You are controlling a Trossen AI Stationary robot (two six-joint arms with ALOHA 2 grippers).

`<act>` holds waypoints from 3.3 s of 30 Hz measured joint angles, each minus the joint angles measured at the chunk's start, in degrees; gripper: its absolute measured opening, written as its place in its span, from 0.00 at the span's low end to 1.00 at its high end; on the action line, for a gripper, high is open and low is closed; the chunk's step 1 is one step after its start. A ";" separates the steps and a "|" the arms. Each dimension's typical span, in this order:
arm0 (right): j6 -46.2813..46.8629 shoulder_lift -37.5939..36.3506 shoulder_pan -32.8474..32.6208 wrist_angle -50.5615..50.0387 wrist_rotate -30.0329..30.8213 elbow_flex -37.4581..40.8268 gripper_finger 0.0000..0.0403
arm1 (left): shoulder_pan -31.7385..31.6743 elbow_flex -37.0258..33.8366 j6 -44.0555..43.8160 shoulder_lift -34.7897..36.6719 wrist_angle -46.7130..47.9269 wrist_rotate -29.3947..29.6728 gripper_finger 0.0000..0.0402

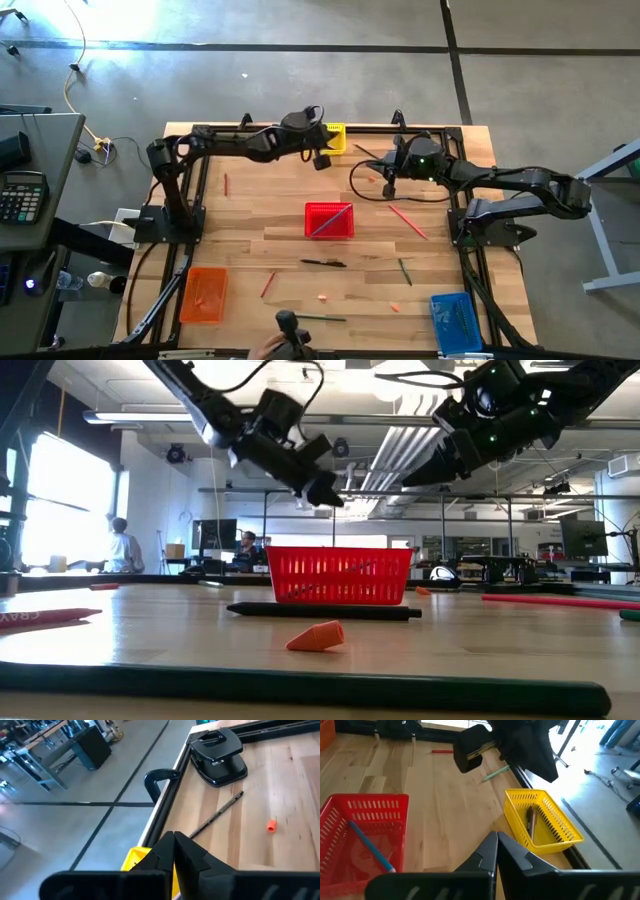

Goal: Sort crayons/erasers/pens/pencils in bins
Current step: Put the black pencil into the red bin

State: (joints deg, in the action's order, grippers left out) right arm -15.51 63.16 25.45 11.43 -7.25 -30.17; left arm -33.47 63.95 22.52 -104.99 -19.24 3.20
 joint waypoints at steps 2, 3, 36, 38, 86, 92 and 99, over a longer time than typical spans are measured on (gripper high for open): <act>0.48 0.00 0.02 -0.07 0.02 0.00 0.00 | 0.00 -2.86 -1.48 0.00 -4.06 0.00 0.00; 0.47 0.00 0.02 -0.11 0.02 0.00 0.00 | 0.01 -4.13 -2.26 0.00 -5.90 0.00 0.00; 14.07 6.17 0.02 -6.89 6.40 -1.97 0.06 | 1.33 -49.32 -13.55 25.52 -46.15 -11.12 0.00; 13.83 6.73 0.09 -8.72 6.40 -2.12 0.11 | 1.33 -50.53 -14.33 25.59 -47.74 -11.24 0.00; 14.76 33.34 15.99 -30.82 12.20 -18.08 0.36 | 1.33 -52.03 -13.33 25.51 -47.84 -11.72 0.00; 14.65 33.98 15.94 -33.48 12.88 -19.62 0.27 | 1.33 -52.03 -13.33 25.51 -47.85 -11.72 0.00; 13.80 34.07 15.74 -36.26 13.70 -22.14 0.28 | 1.33 -52.03 -13.35 25.51 -47.85 -11.70 0.00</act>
State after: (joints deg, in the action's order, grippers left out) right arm -1.71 97.23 41.19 -24.84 6.46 -52.31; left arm -32.14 11.92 9.17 -79.48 -67.09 -8.50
